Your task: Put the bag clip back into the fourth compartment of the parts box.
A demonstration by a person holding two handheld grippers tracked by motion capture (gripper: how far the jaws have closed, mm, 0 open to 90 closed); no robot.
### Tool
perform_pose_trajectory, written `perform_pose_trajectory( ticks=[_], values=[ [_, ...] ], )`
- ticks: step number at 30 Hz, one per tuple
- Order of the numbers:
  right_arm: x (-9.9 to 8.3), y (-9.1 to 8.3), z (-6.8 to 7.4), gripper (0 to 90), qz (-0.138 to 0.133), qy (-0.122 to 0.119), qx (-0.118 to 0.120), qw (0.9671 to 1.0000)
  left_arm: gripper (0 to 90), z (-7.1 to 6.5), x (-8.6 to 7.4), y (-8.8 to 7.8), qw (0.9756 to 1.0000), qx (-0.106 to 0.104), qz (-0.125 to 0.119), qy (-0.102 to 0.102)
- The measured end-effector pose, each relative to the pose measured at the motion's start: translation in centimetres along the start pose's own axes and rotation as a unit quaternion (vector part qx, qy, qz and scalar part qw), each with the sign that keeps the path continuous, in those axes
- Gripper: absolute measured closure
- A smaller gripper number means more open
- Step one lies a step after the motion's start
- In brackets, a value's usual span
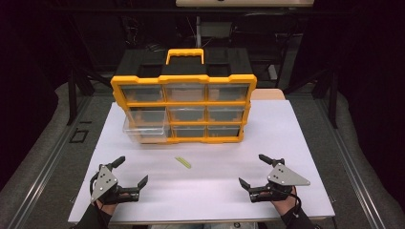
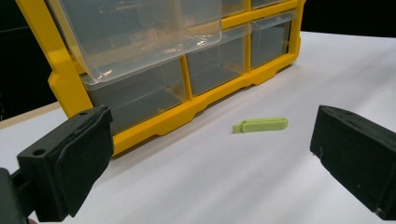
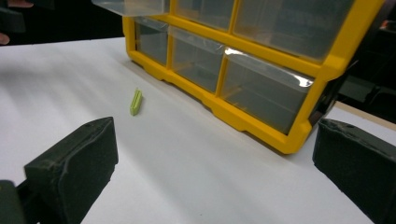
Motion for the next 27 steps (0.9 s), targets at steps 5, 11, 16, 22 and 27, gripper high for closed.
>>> perform_pose_trajectory(
  ticks=[5,11,16,22,27],
  values=[
    [-0.1,0.9,0.6,0.0,0.022,0.007,0.028,0.9993,0.0,0.0,0.0,0.1,1.0000,0.000,0.000,0.003],
    [0.0,1.8,1.0,0.0,0.038,0.008,0.036,0.9986,0.0,-0.2,0.0,0.1,1.0000,-0.002,0.001,0.005],
    [-0.6,2.7,1.1,0.0,0.065,0.017,0.048,0.9966,0.0,0.1,-0.1,0.6,1.0000,0.001,0.005,0.004],
    [-0.4,3.5,1.4,0.0,0.086,0.013,0.054,0.9948,0.0,-0.1,0.0,0.4,1.0000,0.000,0.003,0.006],
    [-0.1,4.3,2.0,0.0,0.095,0.007,0.064,0.9934,0.0,-0.1,0.0,0.6,1.0000,-0.001,0.006,0.008]
  ],
)
Point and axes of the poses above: each handheld gripper's, and its own axes: y roughly forward along the jaws, x roughly out of its top, z roughly to its left, the point moved 8 cm from there along y, roughly forward along the jaws, and after that the axes turned 1 degree about -y, right-handed, at the moved point
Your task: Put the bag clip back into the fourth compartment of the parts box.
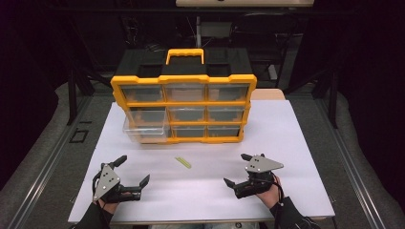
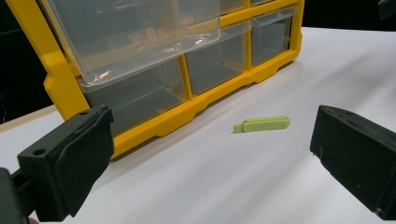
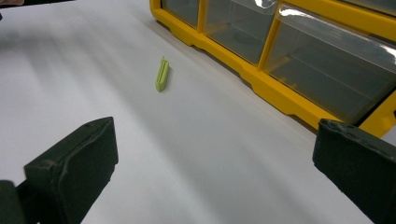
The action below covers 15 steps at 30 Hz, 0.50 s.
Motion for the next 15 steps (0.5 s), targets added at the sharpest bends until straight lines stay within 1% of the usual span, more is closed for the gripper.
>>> perform_pose_trajectory(
  ticks=[4,5,6,8,9,10,12,13,15],
  values=[
    [0.5,1.0,0.0,0.0,0.007,0.003,0.006,1.0000,0.0,-0.1,0.0,0.1,1.0000,-0.002,-0.001,0.000],
    [0.8,1.5,0.2,0.0,0.011,-0.002,0.008,0.9999,0.0,0.0,0.1,0.0,1.0000,-0.002,-0.001,0.002],
    [0.8,1.5,0.2,0.0,0.011,-0.002,0.008,0.9999,0.0,-0.1,0.1,0.0,1.0000,-0.002,-0.001,0.001],
    [1.4,2.3,0.6,0.0,0.012,-0.005,0.021,0.9997,0.0,0.0,0.0,0.0,1.0000,-0.002,-0.002,-0.003],
    [1.4,2.3,0.6,0.0,0.012,-0.005,0.021,0.9997,0.0,0.0,0.0,0.0,1.0000,-0.002,-0.002,-0.003],
    [1.7,2.9,0.9,0.0,0.018,-0.010,0.029,0.9994,0.0,0.1,0.1,0.1,1.0000,-0.003,-0.002,-0.002],
    [1.9,3.6,1.1,0.0,0.025,-0.013,0.033,0.9991,0.0,0.0,0.1,0.1,1.0000,-0.005,-0.002,-0.001],
    [1.9,3.6,1.1,0.0,0.025,-0.013,0.033,0.9991,0.0,0.0,0.1,0.1,1.0000,-0.005,-0.002,-0.001],
    [2.1,4.3,1.4,0.0,0.032,-0.012,0.037,0.9987,0.0,0.0,0.1,0.0,1.0000,-0.006,-0.004,0.000]
  ],
)
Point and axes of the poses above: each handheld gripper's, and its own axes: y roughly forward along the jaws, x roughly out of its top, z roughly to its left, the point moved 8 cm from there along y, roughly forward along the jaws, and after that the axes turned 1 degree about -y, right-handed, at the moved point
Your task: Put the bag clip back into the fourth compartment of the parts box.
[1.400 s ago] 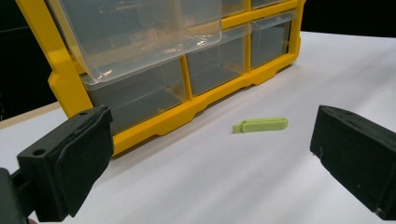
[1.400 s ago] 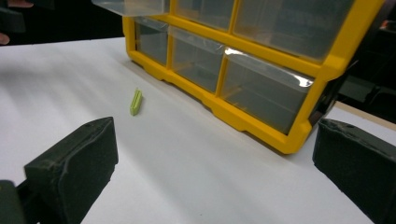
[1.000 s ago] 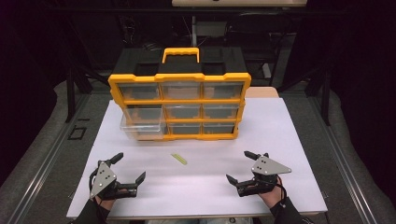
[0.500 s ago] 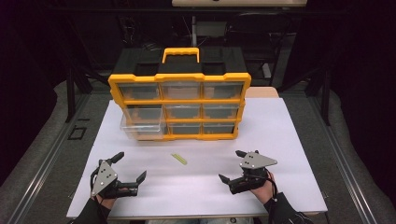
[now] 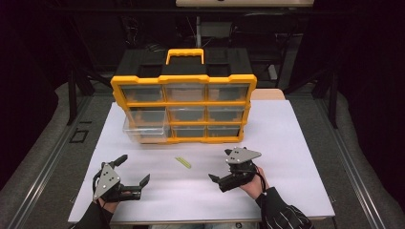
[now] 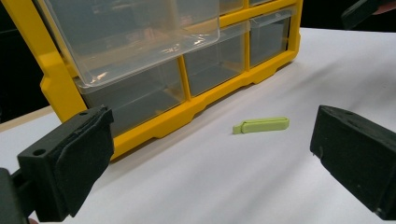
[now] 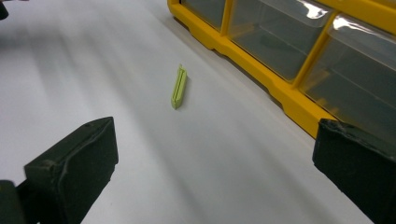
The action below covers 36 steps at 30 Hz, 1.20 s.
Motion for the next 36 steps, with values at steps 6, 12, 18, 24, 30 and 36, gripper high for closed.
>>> perform_pose_trajectory(
  ticks=[6,12,18,24,30,36],
  values=[
    [1.0,1.8,0.3,0.0,0.017,0.006,0.007,0.9998,0.0,0.1,0.0,0.1,1.0000,0.001,0.001,-0.003],
    [1.7,3.4,0.6,0.0,0.042,0.011,0.011,0.9990,0.0,0.1,0.0,0.1,1.0000,0.001,0.003,0.000],
    [2.0,5.2,0.9,0.0,0.070,0.005,0.017,0.9974,0.0,0.1,0.0,0.1,1.0000,0.000,0.004,0.001],
    [2.5,6.7,1.1,0.0,0.101,-0.001,0.024,0.9946,0.0,0.2,0.0,0.0,1.0000,-0.001,0.001,-0.001],
    [2.9,7.9,1.3,0.0,0.133,-0.011,0.024,0.9907,0.0,-0.1,0.0,0.0,1.0000,-0.007,0.003,0.002],
    [3.2,8.9,1.4,0.0,0.162,-0.031,0.012,0.9862,0.0,0.0,0.0,0.0,1.0000,-0.004,0.004,0.004]
  ],
)
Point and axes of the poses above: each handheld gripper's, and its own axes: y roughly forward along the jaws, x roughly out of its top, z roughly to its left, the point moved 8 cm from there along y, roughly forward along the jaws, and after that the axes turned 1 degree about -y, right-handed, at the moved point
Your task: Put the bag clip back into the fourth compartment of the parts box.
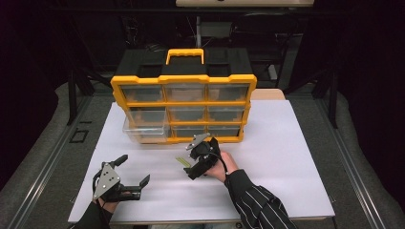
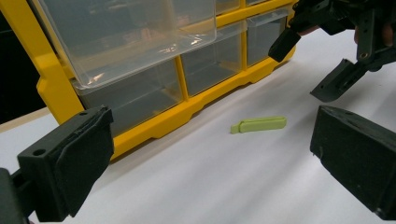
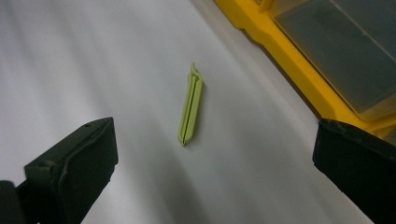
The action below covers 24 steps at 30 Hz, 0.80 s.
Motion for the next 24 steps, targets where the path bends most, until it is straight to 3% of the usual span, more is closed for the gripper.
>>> perform_pose_trajectory(
  ticks=[7,16,17,24],
  values=[
    [0.6,0.9,-0.1,4.0,0.035,-0.014,-0.015,0.9992,0.0,0.0,0.0,0.0,1.0000,-0.002,0.000,-0.002],
    [1.2,1.9,0.3,31.2,0.064,-0.014,-0.015,0.9977,0.0,0.0,0.0,0.0,1.0000,-0.002,0.000,-0.002],
    [1.3,2.2,0.3,36.7,0.072,-0.019,-0.027,0.9969,0.0,0.0,0.0,-0.1,1.0000,-0.002,-0.001,-0.002],
    [1.7,3.1,1.0,52.2,0.085,-0.019,-0.016,0.9961,0.0,0.0,0.0,-0.1,1.0000,-0.001,0.000,-0.003]
  ],
)
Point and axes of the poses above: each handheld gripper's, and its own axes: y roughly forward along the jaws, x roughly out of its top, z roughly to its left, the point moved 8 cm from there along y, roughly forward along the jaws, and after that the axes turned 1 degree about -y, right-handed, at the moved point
